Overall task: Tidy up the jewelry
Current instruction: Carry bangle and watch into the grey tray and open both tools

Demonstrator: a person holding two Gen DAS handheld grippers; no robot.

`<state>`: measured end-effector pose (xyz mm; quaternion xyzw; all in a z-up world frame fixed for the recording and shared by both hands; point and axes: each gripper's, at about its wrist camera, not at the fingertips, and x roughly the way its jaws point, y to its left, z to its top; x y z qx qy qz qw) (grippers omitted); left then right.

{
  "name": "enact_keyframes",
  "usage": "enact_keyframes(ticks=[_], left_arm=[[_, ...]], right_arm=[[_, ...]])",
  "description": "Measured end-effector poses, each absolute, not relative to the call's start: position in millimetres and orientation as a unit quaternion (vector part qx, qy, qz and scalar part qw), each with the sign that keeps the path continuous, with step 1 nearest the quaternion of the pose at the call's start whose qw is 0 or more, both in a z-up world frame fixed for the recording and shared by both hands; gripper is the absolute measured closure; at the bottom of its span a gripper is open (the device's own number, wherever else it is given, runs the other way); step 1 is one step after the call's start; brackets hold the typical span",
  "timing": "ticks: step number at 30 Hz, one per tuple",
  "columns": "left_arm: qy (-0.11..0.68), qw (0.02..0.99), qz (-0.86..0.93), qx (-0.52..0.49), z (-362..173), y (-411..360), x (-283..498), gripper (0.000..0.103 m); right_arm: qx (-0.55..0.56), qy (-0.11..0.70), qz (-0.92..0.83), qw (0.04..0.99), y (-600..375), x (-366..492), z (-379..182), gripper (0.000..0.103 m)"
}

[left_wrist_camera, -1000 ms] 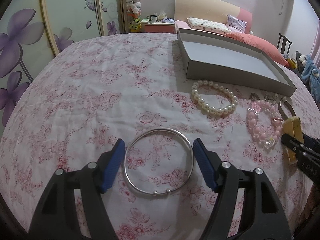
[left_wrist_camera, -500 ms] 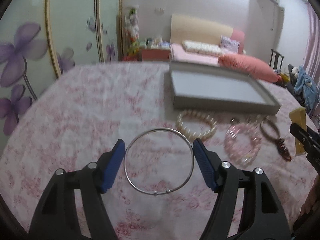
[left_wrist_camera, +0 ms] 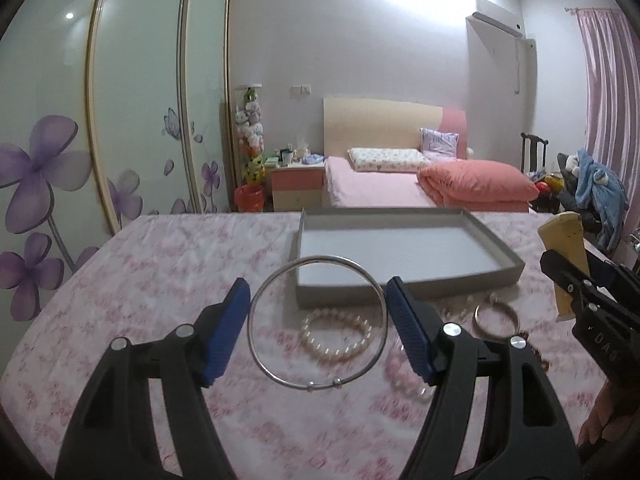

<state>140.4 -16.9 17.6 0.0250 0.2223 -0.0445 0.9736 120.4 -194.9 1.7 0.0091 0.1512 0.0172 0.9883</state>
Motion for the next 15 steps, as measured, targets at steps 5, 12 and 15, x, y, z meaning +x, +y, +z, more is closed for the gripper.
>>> enact_keyframes(ticks=[5,12,15], left_arm=[[0.196,0.979,-0.041,0.034,26,-34,151,0.035],[0.180,0.982,-0.037,0.040,36,-57,190,0.035],[0.187,0.981,-0.039,0.041,35,-65,213,0.035]], right_arm=[[0.001,0.129,0.004,0.992,-203,134,10,0.061],[0.005,0.102,-0.011,0.995,-218,163,20,0.061],[0.006,0.104,-0.010,0.995,-224,185,21,0.061]])
